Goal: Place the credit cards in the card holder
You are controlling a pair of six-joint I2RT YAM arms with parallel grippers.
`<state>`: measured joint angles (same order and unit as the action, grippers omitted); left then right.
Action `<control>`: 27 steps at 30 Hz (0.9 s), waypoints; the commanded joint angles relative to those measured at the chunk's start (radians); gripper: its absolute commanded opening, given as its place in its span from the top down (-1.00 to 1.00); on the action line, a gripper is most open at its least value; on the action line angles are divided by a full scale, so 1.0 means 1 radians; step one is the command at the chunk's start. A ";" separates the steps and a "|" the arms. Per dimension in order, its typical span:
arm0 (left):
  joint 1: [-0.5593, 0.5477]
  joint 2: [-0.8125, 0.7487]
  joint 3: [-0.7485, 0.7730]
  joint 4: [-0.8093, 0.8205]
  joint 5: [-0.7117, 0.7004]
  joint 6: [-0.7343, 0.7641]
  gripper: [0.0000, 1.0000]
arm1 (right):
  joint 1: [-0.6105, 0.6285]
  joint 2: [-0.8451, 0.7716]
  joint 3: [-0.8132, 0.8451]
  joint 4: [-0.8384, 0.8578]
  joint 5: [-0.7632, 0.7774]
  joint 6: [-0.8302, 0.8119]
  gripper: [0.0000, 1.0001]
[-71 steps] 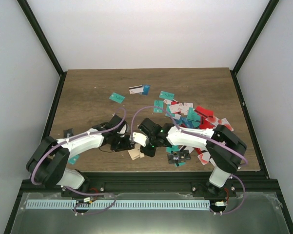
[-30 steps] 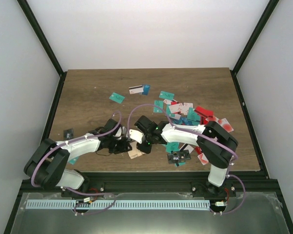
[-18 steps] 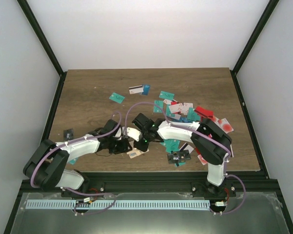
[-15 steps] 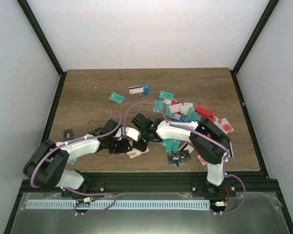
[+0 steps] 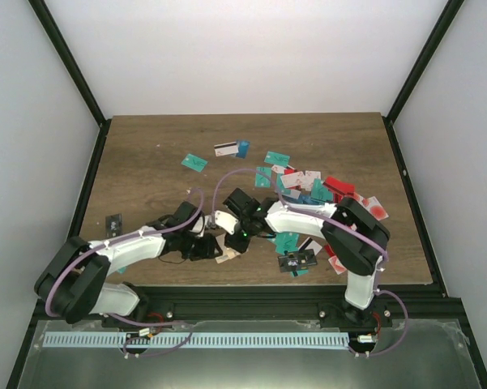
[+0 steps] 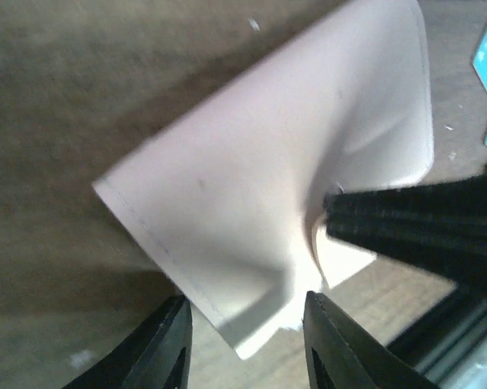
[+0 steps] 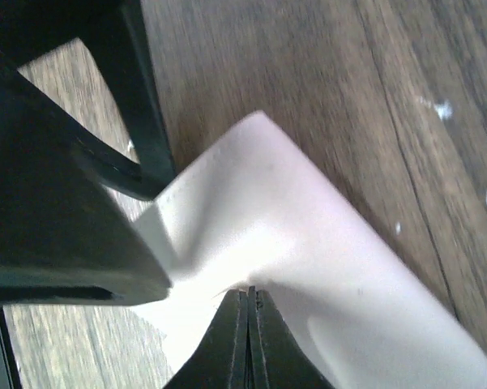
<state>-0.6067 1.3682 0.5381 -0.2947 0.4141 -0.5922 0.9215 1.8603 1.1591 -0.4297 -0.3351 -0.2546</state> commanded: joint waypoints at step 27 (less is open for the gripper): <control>0.038 0.116 0.135 -0.151 -0.040 0.042 0.31 | -0.009 -0.066 -0.032 0.022 0.039 0.014 0.99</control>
<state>-0.5735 1.4761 0.7063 -0.4713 0.3496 -0.5713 0.9176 1.7649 1.0718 -0.4217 -0.2886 -0.2264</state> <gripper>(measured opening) 0.347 0.015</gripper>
